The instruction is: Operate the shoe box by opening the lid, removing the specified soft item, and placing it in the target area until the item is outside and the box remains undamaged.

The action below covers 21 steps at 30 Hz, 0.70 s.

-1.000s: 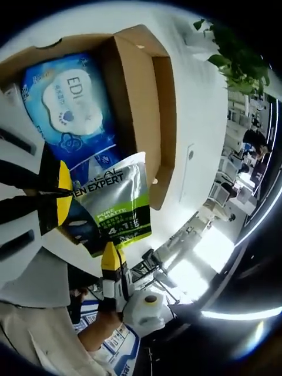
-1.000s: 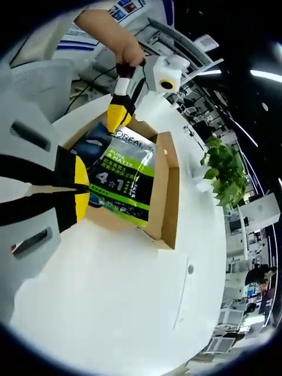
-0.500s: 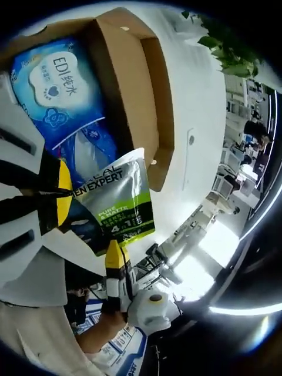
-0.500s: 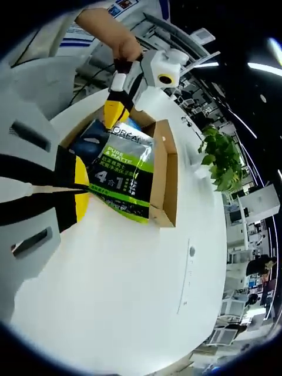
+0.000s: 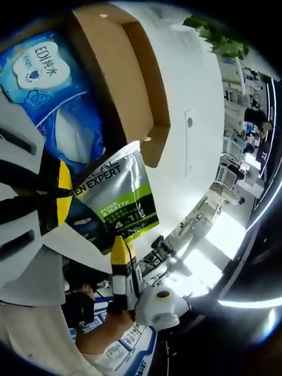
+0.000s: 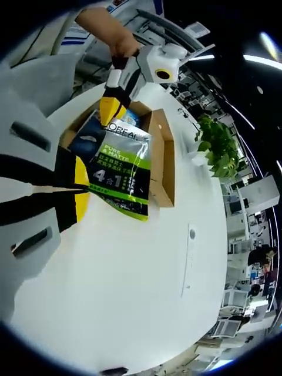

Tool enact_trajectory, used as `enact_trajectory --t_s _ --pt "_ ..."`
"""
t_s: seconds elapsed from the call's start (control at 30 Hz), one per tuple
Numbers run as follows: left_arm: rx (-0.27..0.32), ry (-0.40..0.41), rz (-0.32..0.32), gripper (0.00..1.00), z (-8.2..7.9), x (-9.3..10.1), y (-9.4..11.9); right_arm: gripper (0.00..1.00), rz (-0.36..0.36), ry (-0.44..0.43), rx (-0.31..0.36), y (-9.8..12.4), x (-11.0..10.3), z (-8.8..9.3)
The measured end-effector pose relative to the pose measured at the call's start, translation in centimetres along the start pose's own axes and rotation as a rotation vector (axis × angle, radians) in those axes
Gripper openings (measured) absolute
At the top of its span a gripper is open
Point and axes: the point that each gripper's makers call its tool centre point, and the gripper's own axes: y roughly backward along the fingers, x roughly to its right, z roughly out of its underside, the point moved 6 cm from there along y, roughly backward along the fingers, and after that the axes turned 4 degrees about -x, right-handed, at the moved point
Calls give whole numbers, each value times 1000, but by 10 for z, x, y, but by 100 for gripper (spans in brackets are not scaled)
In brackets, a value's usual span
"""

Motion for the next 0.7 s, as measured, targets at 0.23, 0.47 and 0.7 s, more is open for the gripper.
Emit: enact_trajectory --t_s 0.23,0.47,0.7 --pt "-3 -3 7 0 -13 3 -11 0 13 -28 2 3 17 1" --pt "-5 11 30 0 -20 12 -25 0 30 -44 -4 7 35 1" --pt "-9 31 42 0 -26 12 -40 0 42 -55 -14 8 50 3"
